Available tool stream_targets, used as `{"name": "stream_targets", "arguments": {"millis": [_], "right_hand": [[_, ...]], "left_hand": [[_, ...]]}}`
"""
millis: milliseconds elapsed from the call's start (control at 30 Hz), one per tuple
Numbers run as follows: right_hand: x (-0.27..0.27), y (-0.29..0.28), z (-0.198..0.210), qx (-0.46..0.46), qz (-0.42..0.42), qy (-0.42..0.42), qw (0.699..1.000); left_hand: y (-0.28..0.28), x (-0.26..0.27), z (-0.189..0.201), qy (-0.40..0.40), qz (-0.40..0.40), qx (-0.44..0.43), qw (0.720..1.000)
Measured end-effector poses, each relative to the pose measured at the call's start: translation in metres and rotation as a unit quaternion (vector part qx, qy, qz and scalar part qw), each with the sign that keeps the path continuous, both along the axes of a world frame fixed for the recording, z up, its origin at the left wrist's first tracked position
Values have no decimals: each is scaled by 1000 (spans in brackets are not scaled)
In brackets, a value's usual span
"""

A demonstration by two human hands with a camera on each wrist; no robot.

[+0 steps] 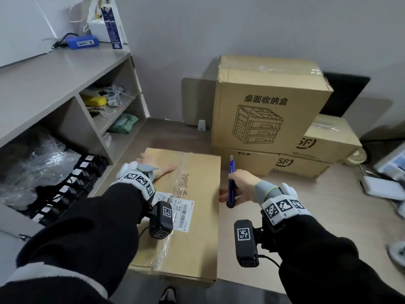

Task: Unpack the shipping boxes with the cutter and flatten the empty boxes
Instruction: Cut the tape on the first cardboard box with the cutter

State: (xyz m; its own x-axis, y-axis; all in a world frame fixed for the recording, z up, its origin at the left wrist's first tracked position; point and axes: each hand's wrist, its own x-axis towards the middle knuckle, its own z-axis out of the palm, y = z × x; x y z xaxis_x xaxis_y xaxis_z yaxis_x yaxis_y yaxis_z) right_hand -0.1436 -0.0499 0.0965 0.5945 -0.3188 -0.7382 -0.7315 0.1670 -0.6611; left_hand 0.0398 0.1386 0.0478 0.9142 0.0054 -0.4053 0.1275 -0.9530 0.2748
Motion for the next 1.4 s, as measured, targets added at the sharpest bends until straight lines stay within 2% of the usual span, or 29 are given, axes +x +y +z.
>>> {"name": "stream_targets", "arguments": {"millis": [67,133,233,333,367,500,600,667,867,1000,1400], "right_hand": [[1,-2,1,-23,36,14,999],[4,-5,0,-86,65,19,994],[17,-18,-2,-191,27,-18,981],[27,-28,-2,-256,54,-37,965],[30,-24,-1,-239,58,-38,969],[31,-14,-5,-72,65,-33,995],[25,-23,-11,-43,71,-29,996],[18,-27,-13,-48,87,-25,995],[10,-30,-22,-42,150,-13,988],[8,-37,-24,-37,173,-27,984],[11,-39,-20,-68,224,-5,972]], "left_hand": [[-3,-4,7,-4,-33,-13,999],[-7,-10,13,-20,-84,-4,996],[-13,-15,15,-23,-164,6,986],[-20,-17,17,-8,-237,0,972],[-23,-16,19,-4,-253,-1,967],[-35,-15,24,27,-293,-2,956],[-46,-18,27,59,-311,-4,948],[-55,-21,27,59,-309,-2,949],[-95,-32,18,23,-205,-2,978],[-105,-35,14,2,-198,32,980],[-105,-35,17,15,-210,49,976]]}}
